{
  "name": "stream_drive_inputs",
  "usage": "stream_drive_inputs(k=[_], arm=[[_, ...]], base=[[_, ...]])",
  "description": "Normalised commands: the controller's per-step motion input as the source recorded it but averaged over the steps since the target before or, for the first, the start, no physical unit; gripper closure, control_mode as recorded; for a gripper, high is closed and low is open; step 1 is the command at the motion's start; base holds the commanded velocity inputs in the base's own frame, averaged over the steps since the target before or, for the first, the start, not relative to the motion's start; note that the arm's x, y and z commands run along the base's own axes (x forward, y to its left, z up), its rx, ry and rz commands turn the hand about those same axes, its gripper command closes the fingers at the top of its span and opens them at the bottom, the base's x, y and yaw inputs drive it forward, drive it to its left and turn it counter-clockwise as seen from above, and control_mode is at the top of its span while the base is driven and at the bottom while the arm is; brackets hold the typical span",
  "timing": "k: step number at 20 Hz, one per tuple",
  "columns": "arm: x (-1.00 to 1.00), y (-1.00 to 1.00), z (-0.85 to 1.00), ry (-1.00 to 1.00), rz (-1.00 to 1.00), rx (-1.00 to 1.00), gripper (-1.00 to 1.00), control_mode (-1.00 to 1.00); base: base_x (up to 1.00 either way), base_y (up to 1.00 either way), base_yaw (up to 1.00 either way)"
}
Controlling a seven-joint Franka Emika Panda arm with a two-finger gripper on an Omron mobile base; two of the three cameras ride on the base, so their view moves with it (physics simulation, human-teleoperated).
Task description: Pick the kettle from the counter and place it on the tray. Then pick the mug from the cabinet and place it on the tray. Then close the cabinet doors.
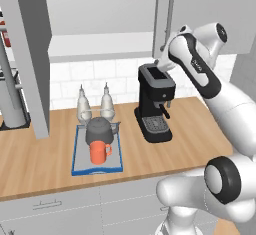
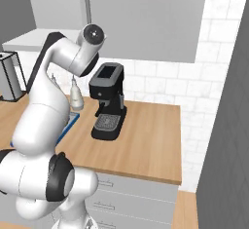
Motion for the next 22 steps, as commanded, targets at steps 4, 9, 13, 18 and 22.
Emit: stream_drive_inputs(k=[4, 9, 13, 18, 22], arm=[[0.43, 0.18, 0.00, -0.02, 0.00, 0.00, -1.00, -1.00], [0.31, 0.19, 0.00, -0.07, 0.00, 0.00, -1.00, -1.00], [-0.09, 0.08, 0.27, -0.07, 0.00, -0.05, -1.00, -1.00], [-0.49, 0.01, 0.39, -0.03, 0.00, -0.10, -1.00, -1.00], [-0.66, 0.04, 0.29, 0.00, 0.02, -0.15, -1.00, -1.00]], base=[[0.00, 0.00, 0.00], [0.00, 0.00, 0.00], [0.00, 0.00, 0.00], [0.00, 0.00, 0.00], [0.00, 0.00, 0.00]])
